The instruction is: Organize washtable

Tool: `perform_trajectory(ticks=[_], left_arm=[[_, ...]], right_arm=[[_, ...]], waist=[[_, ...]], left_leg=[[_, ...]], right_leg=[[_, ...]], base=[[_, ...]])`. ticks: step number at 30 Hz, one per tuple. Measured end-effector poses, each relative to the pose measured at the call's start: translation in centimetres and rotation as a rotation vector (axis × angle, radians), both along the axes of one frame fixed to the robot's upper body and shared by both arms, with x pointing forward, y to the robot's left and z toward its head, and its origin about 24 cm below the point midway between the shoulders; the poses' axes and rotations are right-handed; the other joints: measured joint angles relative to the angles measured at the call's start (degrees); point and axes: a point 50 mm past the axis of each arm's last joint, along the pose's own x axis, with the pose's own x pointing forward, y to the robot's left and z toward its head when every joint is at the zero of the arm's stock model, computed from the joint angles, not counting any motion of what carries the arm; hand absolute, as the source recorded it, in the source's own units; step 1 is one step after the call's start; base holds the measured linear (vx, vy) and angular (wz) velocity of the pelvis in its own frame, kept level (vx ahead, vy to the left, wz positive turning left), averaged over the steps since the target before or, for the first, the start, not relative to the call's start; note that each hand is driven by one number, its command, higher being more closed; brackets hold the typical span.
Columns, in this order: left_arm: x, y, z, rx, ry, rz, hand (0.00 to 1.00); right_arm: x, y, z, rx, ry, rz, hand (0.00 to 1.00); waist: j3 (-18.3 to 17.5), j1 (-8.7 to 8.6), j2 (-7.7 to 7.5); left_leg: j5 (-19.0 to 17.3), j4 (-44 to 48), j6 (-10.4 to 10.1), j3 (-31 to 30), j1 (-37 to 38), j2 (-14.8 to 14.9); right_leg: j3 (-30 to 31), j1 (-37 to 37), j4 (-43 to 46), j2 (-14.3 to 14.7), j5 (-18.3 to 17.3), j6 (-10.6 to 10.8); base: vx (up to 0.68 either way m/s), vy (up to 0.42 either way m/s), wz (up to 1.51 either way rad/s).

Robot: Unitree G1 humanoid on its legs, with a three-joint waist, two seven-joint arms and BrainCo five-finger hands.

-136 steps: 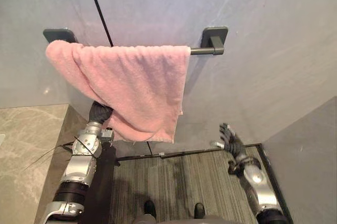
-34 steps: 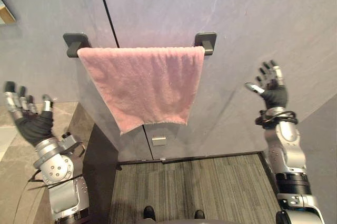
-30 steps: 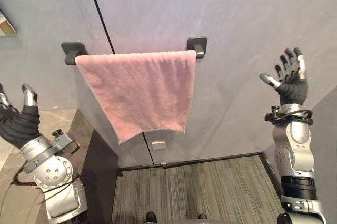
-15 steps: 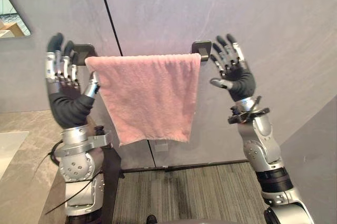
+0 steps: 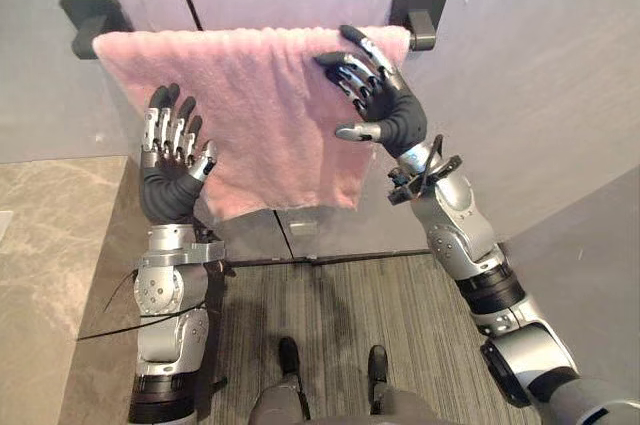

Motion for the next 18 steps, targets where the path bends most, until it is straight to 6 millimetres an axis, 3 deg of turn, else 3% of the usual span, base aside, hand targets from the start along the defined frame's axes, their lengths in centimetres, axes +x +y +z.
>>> perform_trajectory(ticks=[11,18], left_arm=[[3.7,-1.6,-1.4,-0.050,0.095,-0.164,0.00],[5.0,-0.8,-1.4,-0.014,0.131,-0.130,0.00]], right_arm=[[0.0,3.3,-3.5,-0.170,0.085,0.098,0.00],[-0.2,3.7,-3.9,-0.246,0.053,0.080,0.00]], waist=[[2.52,-0.28,0.83],[3.26,-0.34,-0.43]], left_leg=[[0.04,-0.03,-0.04,-0.39,-0.96,0.68],[0.11,-0.01,-0.08,-0.55,-1.65,0.67]], right_leg=[[-0.17,-0.79,-0.27,0.24,0.41,-0.49],[-0.21,-1.12,-0.97,0.25,0.97,-0.48]], base=[[0.02,0.000,-0.01],[0.01,0.002,0.01]])
